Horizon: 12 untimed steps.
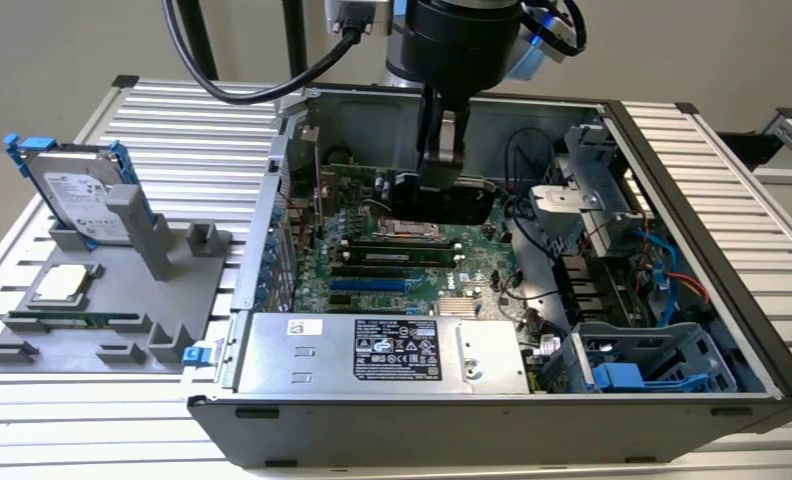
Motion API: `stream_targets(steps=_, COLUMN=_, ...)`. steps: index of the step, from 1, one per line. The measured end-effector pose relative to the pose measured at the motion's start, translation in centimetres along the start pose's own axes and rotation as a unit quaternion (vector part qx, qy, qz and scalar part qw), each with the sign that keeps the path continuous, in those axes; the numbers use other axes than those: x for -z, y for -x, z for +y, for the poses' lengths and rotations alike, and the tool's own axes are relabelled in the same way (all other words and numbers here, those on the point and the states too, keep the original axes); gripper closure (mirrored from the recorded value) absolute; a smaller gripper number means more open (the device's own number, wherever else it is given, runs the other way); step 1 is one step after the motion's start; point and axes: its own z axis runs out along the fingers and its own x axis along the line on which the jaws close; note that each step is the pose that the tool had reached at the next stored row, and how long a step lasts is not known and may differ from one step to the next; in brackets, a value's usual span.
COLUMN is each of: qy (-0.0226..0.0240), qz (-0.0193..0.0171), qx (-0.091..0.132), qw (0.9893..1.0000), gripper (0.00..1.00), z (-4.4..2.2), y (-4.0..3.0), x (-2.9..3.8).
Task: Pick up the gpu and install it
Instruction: 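Insert the gpu into the slot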
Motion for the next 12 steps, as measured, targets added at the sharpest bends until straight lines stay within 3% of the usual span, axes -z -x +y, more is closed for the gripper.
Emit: stream_targets(steps=12, qy=0.0, qz=-0.0001, qx=0.0, qw=1.0, gripper=1.0, z=0.0, y=0.02, x=-0.22)
